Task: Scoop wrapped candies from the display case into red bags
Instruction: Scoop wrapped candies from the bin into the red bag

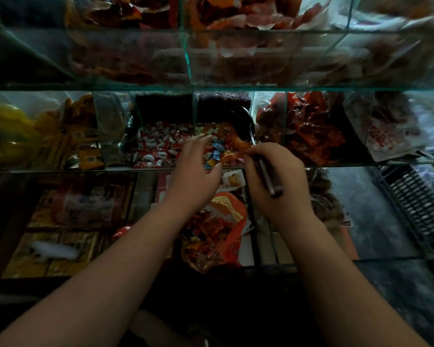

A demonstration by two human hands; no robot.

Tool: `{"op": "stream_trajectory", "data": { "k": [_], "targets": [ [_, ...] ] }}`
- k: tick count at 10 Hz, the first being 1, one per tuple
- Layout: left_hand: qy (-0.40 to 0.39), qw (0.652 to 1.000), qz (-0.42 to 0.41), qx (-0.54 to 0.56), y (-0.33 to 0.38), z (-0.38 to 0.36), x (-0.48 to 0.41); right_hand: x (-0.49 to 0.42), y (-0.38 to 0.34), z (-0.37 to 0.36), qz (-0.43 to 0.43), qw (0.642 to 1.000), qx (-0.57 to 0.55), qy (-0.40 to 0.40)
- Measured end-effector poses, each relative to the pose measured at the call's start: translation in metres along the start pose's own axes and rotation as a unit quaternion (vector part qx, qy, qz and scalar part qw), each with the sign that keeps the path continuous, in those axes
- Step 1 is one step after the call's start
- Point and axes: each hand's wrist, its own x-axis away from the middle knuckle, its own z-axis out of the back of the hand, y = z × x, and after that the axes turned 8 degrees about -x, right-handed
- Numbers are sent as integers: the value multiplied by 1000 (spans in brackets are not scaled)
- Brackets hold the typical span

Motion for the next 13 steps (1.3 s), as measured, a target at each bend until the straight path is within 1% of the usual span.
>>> {"op": "stream_trajectory", "data": {
  "k": [1,2,3,4,5,6,7,8,9,10,11,12,13],
  "targets": [
    [24,999,8,40,-5,17,27,24,-18,23,-79,987,-116,76],
    [61,996,36,58,-22,31,62,29,-28,42,-298,925,-231,37],
    [69,994,75,29,-40,33,94,62,-39,61,-370,851,-369,-56],
    [42,994,82,-52,-51,22,115,77,-68,62,-361,859,-285,-224],
    [-22,990,79,-111,-55,5,128,81,-55,49,-317,923,-145,-166],
    [-59,986,85,-129,-57,-6,133,95,-47,20,-165,972,-70,-155],
    [-55,987,110,-104,-59,-8,133,97,-27,-27,-205,953,-42,-219],
    [-61,988,117,-79,-59,-9,135,100,-14,-62,-233,934,6,-270],
    [-75,989,106,-74,-62,-11,137,104,-13,-71,-220,940,29,-258],
    [-83,989,107,-56,-66,-9,139,104,-10,-69,-258,935,7,-243],
    [-85,990,106,-43,-68,-9,140,104,-2,-66,-312,920,-33,-234],
    [-87,991,99,-31,-67,-11,144,102,3,-72,-350,915,-75,-189],
    [-88,992,90,-20,-66,-12,146,96,5,-75,-404,897,-132,-122]
  ]
}}
